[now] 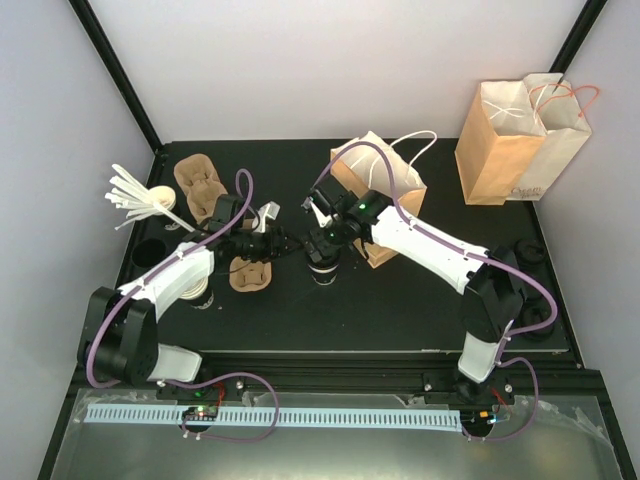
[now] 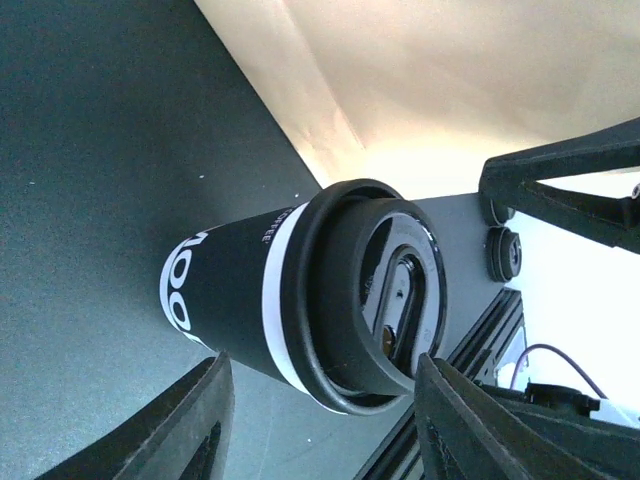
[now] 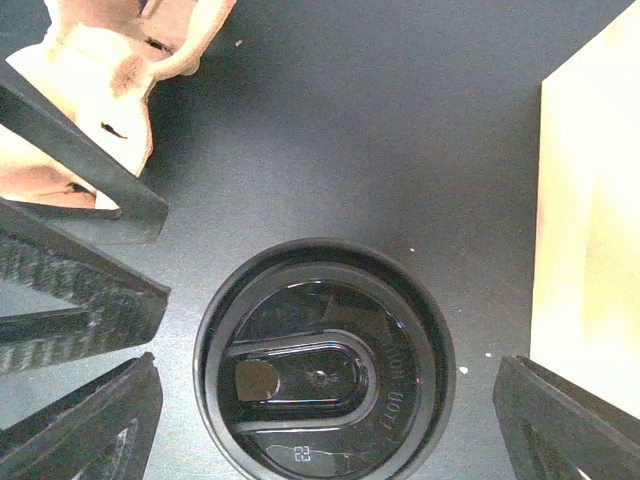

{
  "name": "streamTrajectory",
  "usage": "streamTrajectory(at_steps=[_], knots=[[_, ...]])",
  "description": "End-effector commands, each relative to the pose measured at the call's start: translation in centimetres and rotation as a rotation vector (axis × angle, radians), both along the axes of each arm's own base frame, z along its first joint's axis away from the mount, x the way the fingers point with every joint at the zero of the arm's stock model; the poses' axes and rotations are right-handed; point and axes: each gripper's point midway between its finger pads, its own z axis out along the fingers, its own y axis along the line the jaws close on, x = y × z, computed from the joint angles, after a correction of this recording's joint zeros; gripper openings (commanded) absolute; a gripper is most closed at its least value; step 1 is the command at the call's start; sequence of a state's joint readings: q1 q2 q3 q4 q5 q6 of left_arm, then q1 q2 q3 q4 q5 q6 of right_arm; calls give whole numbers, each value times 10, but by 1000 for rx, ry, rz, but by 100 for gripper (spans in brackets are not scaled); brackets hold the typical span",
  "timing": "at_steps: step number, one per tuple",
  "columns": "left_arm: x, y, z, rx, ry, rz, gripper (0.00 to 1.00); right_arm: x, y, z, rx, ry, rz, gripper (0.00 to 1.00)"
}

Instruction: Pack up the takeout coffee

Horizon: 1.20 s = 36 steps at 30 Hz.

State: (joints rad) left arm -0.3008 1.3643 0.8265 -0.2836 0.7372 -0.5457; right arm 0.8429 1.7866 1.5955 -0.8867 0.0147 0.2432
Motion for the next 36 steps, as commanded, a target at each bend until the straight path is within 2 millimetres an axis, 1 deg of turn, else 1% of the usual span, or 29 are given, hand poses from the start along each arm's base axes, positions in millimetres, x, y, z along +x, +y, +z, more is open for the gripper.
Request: streamTrajectory(at_steps=[1, 4, 9, 14, 21, 31, 36], knots=[[8, -1, 0, -32, 4, 16, 52, 1, 5, -15, -20, 18, 23, 93], [10, -3, -2, -42, 13, 11, 51, -1, 4, -22, -38, 28, 34, 92], [9, -6, -8, -55, 39, -3, 47, -5, 9, -27, -25, 57, 54, 84], [8, -7, -12, -56, 53, -11, 45, -9, 9, -30, -29, 74, 60, 80], [5, -9, -19, -63, 73, -27, 43, -13, 2, -32, -50, 72, 51, 79], [3, -10, -21, -69, 76, -35, 42, -18, 2, -30, -65, 62, 64, 79], [3, -11, -20, -72, 75, -40, 42, -18, 1, -23, -43, 45, 50, 79]])
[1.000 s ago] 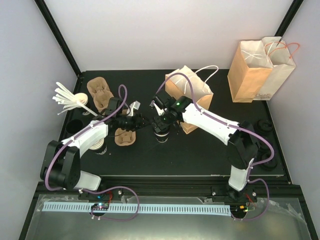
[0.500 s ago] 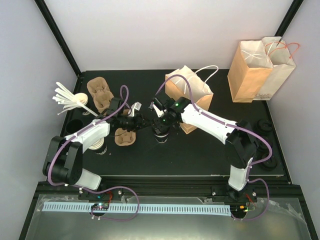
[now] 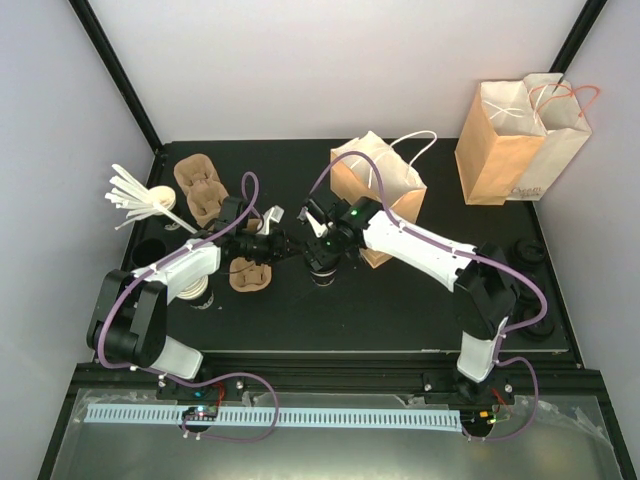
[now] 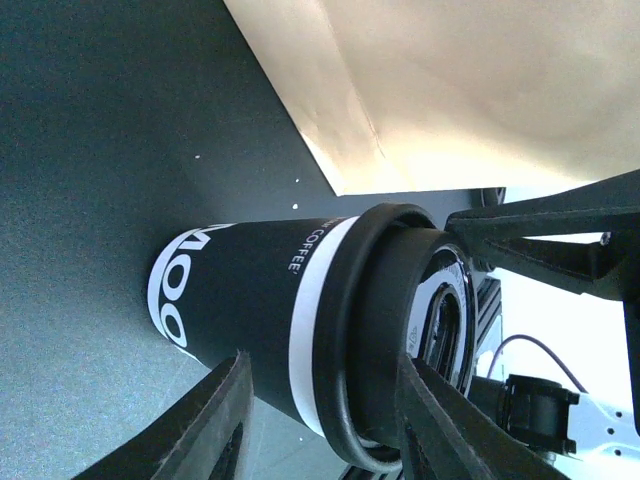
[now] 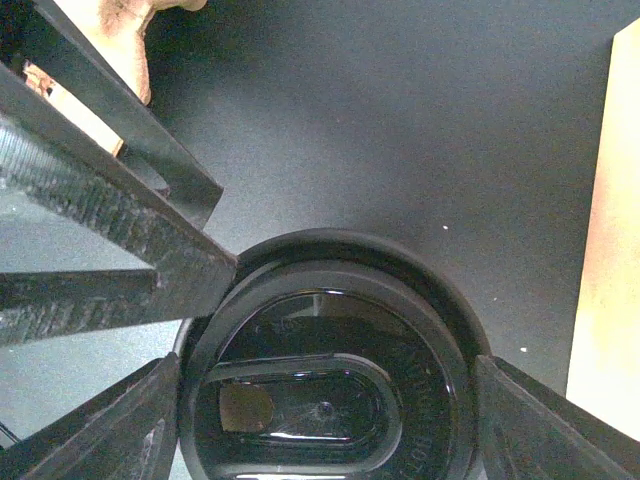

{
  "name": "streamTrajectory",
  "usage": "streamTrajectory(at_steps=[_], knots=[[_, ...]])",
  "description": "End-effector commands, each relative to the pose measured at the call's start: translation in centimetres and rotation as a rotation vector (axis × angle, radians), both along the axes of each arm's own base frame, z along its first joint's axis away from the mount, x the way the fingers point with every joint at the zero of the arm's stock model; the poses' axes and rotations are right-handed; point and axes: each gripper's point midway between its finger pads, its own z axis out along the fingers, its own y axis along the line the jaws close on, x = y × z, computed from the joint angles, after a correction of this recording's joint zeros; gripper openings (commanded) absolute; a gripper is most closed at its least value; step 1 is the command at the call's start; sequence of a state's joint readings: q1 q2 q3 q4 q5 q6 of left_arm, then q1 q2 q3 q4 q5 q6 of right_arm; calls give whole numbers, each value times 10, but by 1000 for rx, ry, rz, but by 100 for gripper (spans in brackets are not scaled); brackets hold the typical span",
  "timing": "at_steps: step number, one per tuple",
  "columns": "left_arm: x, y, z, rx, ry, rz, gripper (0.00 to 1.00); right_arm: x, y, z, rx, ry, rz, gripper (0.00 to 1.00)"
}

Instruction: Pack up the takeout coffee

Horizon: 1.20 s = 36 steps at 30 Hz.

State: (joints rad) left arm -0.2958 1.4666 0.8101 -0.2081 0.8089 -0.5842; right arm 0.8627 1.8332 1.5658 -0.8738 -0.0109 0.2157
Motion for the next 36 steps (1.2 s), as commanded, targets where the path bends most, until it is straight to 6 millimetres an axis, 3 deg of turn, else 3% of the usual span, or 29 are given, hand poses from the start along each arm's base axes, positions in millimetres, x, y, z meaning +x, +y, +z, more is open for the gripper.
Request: streamTrajectory(at_steps=[1, 25, 36], knots=[[0, -3, 3, -26, -12, -17, 42, -7, -7, 8, 6, -8, -10, 79], [1, -4, 6, -31, -17, -21, 53, 1, -8, 24, 83, -104, -55, 80], [0, -7, 6, -35, -13, -27, 56, 2, -11, 14, 59, -107, -56, 80]])
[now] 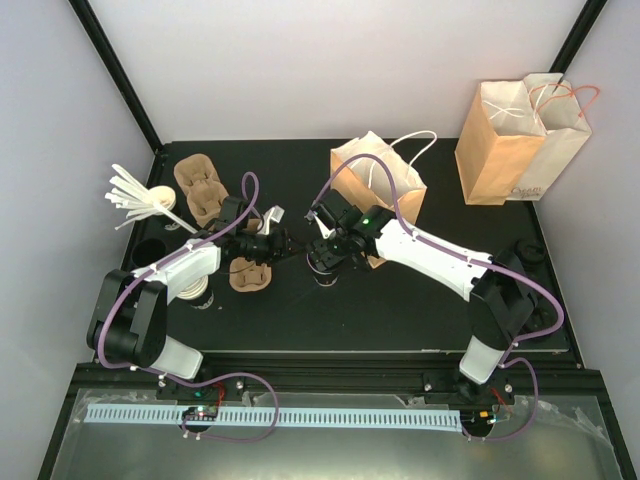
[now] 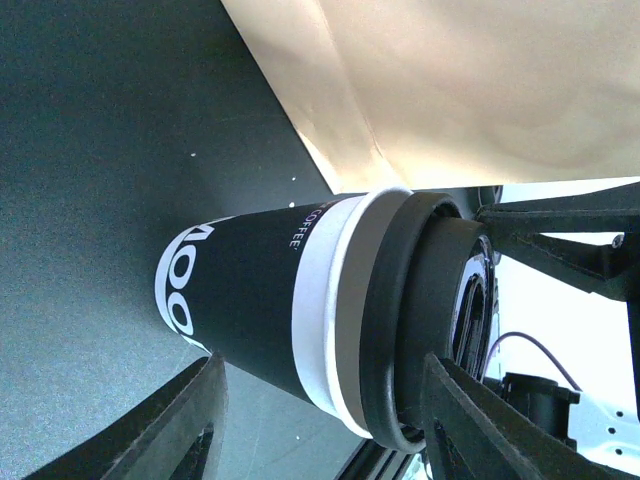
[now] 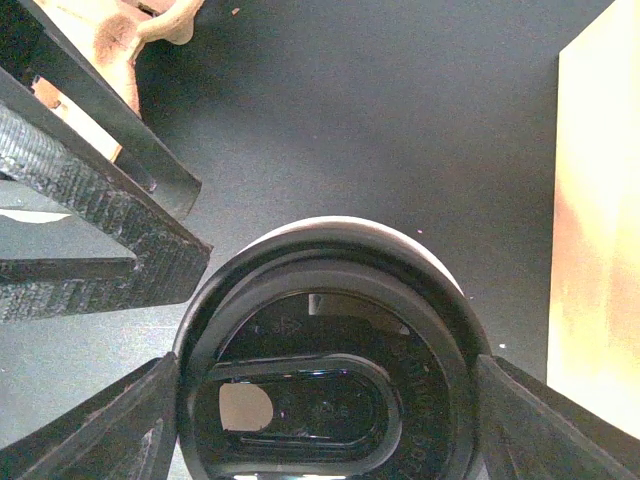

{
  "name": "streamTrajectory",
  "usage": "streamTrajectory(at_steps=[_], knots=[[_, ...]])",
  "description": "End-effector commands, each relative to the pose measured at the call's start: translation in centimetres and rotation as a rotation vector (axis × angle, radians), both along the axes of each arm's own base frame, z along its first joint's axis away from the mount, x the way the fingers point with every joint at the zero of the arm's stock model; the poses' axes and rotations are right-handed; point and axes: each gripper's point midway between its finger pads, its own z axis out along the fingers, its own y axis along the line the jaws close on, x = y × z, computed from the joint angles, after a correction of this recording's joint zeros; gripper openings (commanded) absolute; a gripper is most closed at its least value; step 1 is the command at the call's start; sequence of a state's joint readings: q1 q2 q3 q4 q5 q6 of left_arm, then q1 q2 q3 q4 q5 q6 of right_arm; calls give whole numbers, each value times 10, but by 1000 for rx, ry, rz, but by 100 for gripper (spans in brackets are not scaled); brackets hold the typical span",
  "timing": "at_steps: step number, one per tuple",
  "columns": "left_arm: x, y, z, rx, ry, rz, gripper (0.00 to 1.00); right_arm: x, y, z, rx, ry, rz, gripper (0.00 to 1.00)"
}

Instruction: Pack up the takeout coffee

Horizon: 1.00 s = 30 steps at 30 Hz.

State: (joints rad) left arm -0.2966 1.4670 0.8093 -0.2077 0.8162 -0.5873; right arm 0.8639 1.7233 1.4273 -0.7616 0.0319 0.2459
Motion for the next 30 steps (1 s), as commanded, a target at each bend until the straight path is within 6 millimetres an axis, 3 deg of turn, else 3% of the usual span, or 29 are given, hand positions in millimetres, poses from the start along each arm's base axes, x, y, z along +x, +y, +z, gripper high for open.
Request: streamTrajectory(at_steps=[1, 14, 30], knots=[[1, -7, 5, -29, -17, -24, 56, 3, 2, 6, 14, -34, -9, 80], [-1, -9, 5, -32, -13, -32, 52, -1, 10, -8, 13, 19, 26, 80], [-4, -16, -2, -33, 1, -54, 42, 0, -2, -15, -29, -1, 5, 80]])
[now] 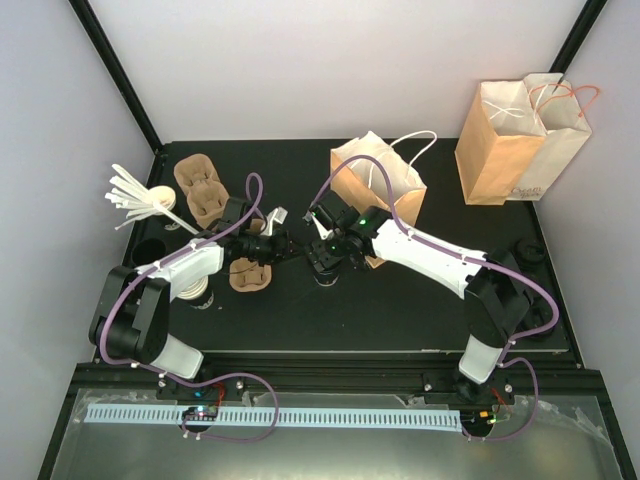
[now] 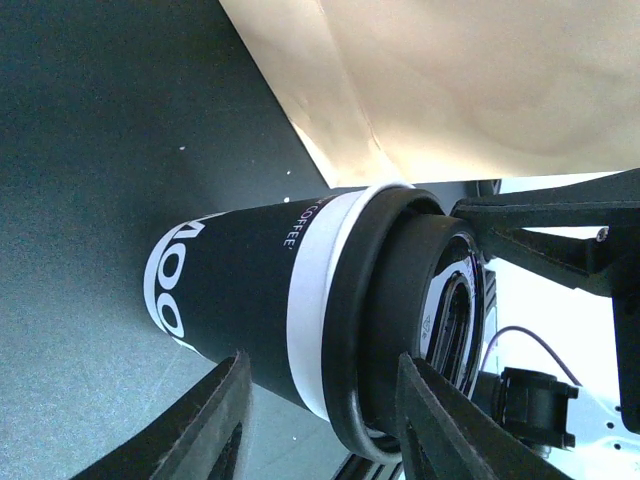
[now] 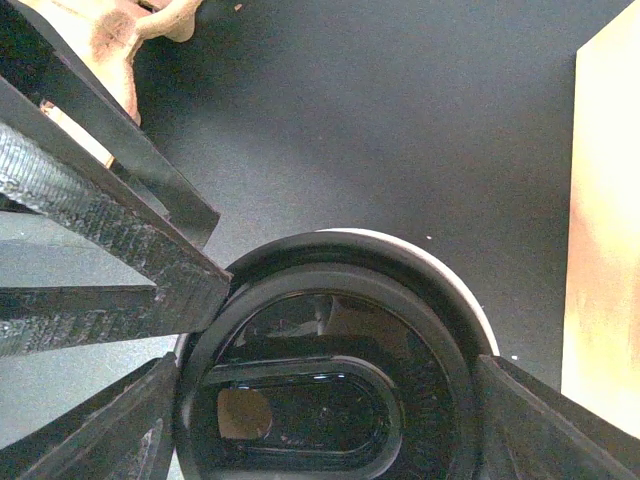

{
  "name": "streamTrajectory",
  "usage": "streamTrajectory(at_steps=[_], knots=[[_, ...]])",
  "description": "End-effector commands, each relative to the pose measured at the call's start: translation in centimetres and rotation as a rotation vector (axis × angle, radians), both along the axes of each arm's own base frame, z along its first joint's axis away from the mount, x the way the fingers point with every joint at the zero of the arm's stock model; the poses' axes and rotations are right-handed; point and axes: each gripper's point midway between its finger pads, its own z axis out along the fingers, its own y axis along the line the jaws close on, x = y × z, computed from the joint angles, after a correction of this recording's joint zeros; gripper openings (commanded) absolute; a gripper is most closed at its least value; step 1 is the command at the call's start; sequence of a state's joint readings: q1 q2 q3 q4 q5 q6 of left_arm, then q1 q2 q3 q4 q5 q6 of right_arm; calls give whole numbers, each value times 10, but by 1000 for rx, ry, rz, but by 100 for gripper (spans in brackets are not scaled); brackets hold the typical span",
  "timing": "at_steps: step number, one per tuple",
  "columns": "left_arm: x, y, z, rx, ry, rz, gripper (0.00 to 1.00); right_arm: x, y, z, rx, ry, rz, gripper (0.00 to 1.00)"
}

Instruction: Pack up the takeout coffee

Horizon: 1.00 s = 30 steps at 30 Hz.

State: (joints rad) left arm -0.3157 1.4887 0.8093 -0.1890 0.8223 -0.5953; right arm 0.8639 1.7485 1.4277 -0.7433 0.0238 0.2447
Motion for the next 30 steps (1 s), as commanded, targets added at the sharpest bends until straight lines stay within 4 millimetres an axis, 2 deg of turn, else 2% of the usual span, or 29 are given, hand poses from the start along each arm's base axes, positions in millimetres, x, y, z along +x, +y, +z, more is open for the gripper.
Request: streamTrajectory(at_steps=[1, 10, 15, 24, 30], knots=[[-2, -9, 1, -27, -7, -36, 42, -3, -7, -8, -31, -12, -1, 80], [-3, -12, -2, -26, -2, -40, 42, -1, -11, -19, -30, -29, -27, 80], [-3, -12, 1, -28, -7, -41, 41, -8, -5, -24, 2, 12, -9, 80], [-4, -11, 4, -25, -16, -43, 41, -27, -3, -19, 76, 71, 12, 81], [-3, -11, 7, -25, -25, -38, 41, -24, -4, -7, 70, 46, 17, 83]])
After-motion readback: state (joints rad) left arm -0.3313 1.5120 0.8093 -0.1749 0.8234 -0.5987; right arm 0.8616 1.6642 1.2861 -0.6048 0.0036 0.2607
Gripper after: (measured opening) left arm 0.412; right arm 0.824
